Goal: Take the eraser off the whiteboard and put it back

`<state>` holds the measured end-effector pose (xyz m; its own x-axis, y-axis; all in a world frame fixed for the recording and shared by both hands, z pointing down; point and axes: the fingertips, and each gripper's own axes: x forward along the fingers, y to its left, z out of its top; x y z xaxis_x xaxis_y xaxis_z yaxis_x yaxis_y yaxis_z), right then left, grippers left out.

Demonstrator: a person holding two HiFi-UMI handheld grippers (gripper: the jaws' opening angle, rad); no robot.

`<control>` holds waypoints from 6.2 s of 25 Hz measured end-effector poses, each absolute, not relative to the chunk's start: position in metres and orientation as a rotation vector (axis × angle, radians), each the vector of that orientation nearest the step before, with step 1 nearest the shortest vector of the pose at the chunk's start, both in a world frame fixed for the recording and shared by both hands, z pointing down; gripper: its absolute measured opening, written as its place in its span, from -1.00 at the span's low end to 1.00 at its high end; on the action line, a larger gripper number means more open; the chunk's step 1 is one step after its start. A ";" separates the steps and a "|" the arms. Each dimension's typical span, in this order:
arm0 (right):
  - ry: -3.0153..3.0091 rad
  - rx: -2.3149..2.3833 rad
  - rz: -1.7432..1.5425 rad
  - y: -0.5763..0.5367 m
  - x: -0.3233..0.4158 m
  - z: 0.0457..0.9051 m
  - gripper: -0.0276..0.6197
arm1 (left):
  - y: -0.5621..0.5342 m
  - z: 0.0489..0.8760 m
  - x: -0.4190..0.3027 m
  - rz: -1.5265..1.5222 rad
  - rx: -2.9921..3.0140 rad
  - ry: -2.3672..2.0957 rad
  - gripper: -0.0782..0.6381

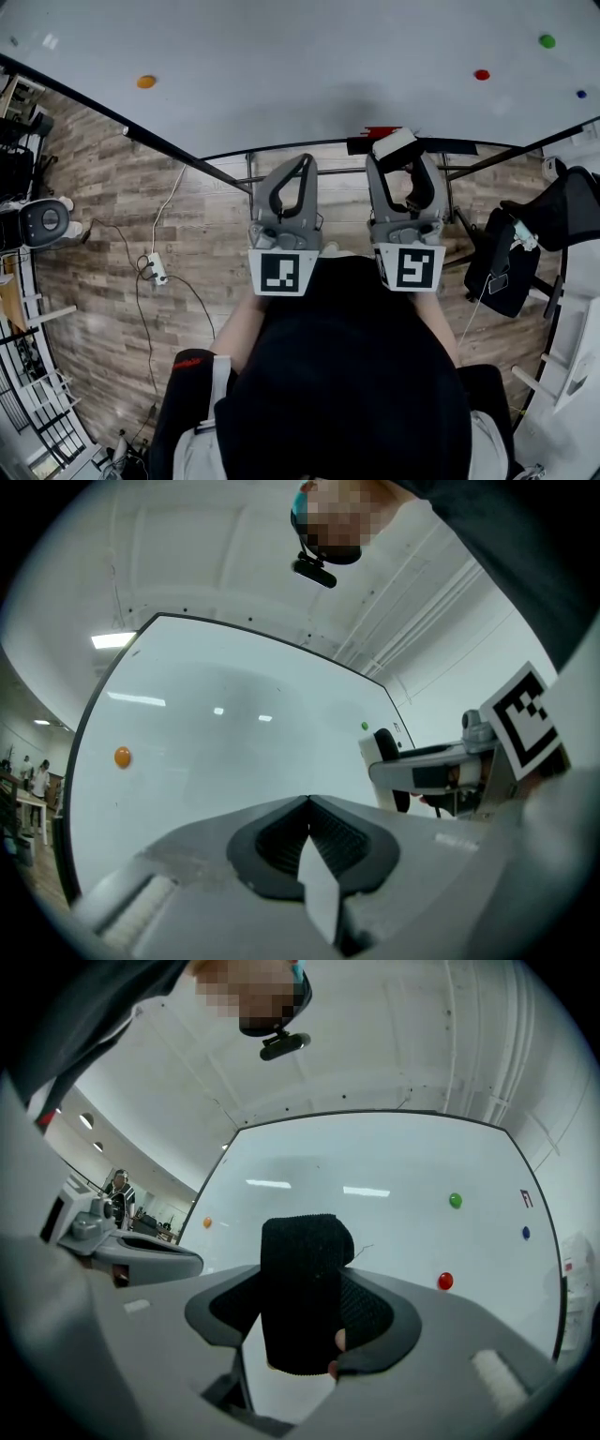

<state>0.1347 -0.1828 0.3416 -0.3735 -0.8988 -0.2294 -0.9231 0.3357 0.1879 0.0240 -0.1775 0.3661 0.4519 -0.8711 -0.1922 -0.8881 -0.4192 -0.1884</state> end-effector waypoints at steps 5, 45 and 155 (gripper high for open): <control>2.472 -1.732 0.496 -0.208 0.143 0.328 -0.17 | -0.186 0.360 0.020 0.079 -2.412 1.516 -0.77; 2.345 -1.961 0.357 -0.322 0.156 0.334 -0.16 | -0.235 0.371 -0.003 0.033 -2.453 1.544 -0.77; 2.677 -1.446 0.087 -0.130 0.089 0.382 -0.91 | -0.145 0.389 0.018 0.022 -2.474 1.520 -0.77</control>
<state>0.0893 -0.1302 0.3818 -0.5451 -0.8307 -0.1129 -0.8363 0.5483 0.0036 0.0184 -0.1446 0.3894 0.4595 -0.8776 -0.1365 -0.8813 -0.4314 -0.1930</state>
